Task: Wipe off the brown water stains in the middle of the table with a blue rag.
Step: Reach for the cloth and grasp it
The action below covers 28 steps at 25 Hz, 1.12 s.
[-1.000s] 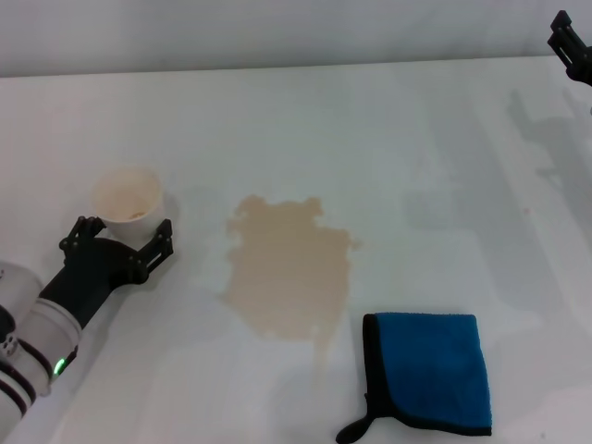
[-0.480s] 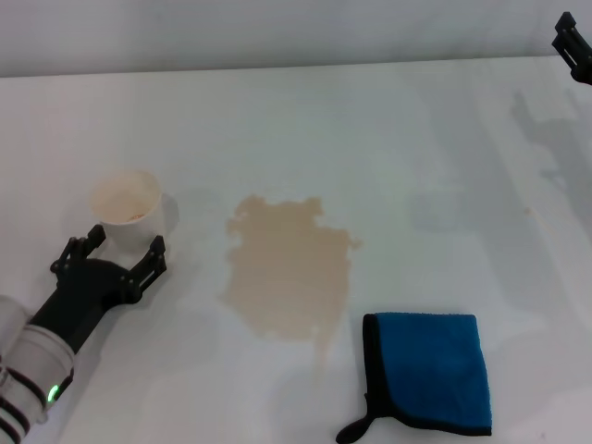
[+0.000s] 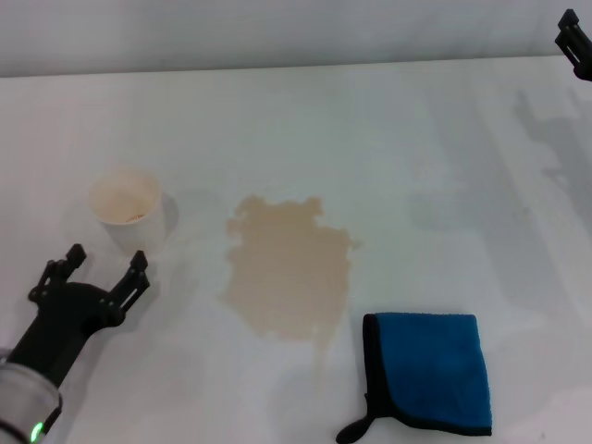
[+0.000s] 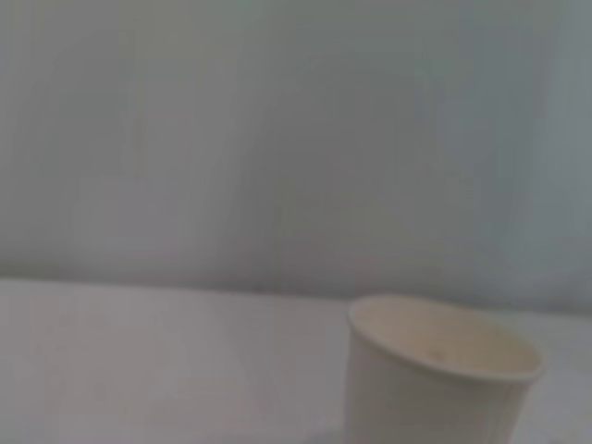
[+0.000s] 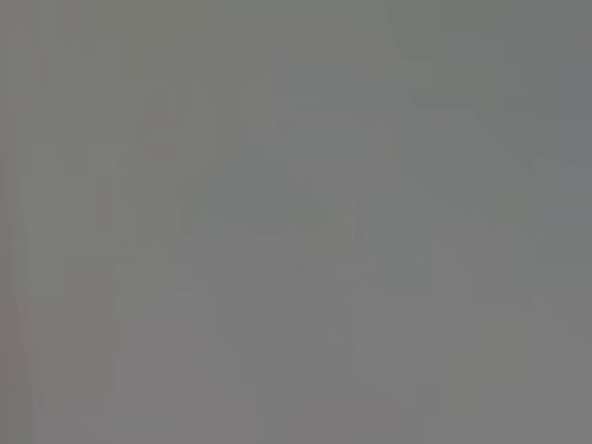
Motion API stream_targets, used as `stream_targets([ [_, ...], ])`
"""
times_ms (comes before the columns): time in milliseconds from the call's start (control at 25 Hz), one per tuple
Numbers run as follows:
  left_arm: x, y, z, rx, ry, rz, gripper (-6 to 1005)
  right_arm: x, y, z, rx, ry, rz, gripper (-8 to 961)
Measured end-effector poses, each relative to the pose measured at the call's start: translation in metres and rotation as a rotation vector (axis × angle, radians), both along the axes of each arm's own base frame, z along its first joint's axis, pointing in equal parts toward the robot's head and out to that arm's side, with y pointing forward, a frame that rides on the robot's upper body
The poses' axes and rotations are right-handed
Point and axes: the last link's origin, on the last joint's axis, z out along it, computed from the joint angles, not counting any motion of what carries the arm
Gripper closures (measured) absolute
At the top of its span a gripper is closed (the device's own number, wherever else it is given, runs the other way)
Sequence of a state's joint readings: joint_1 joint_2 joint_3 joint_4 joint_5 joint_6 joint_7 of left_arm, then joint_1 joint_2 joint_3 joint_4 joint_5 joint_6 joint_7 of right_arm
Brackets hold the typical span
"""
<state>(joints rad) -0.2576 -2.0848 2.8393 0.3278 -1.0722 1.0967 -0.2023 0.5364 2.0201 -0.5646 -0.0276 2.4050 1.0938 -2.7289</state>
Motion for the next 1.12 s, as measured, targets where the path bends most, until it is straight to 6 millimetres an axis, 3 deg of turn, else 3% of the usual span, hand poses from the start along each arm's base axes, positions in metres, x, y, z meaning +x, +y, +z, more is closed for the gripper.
stream_targets([
  [240,-0.002,-0.021,0.014,0.105,-0.093,0.008,106,0.001,0.000,0.001,0.005,0.003,-0.006,87],
  [520,-0.022,-0.031,0.040,0.246,-0.117,0.089,106,0.001,0.000,0.001,-0.002,-0.001,-0.007,89],
  [840,-0.044,-0.023,0.076,0.393,-0.064,0.117,106,0.001,0.000,0.000,-0.007,-0.004,-0.004,91],
  [1120,-0.050,-0.010,0.092,0.449,-0.086,0.138,106,0.000,0.002,-0.003,-0.052,0.020,0.007,92],
])
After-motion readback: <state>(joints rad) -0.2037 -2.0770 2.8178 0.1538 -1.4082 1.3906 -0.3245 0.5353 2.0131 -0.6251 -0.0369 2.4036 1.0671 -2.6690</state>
